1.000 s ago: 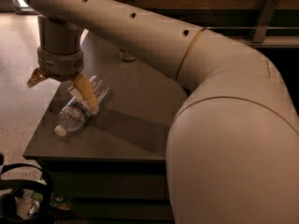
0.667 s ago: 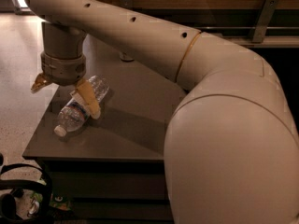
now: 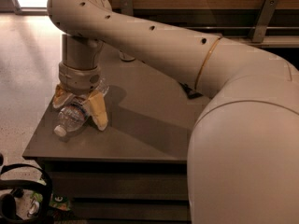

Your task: Place water bottle upright

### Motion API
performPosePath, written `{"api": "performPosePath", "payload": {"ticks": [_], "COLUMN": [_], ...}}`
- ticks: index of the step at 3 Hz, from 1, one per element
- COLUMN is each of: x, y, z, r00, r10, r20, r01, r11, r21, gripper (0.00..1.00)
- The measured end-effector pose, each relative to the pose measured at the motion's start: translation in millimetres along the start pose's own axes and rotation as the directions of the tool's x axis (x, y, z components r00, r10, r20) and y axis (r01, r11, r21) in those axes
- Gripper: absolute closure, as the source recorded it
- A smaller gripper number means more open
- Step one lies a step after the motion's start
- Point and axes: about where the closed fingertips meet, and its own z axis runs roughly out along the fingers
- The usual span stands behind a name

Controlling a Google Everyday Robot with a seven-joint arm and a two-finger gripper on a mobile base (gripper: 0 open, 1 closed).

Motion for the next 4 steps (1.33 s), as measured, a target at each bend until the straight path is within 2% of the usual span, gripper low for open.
{"api": "performPosePath", "payload": {"ticks": [3, 4], "x": [-4, -4], "y": [-2, -3], "z": [-10, -9], "r00": [1.000, 1.000], "r10": [0.000, -0.001], "r20": [0.000, 0.000], "r01": [0.000, 0.001], "r11": [1.0000, 1.0000], "r21": [0.001, 0.005], "gripper": [0.92, 1.00]}}
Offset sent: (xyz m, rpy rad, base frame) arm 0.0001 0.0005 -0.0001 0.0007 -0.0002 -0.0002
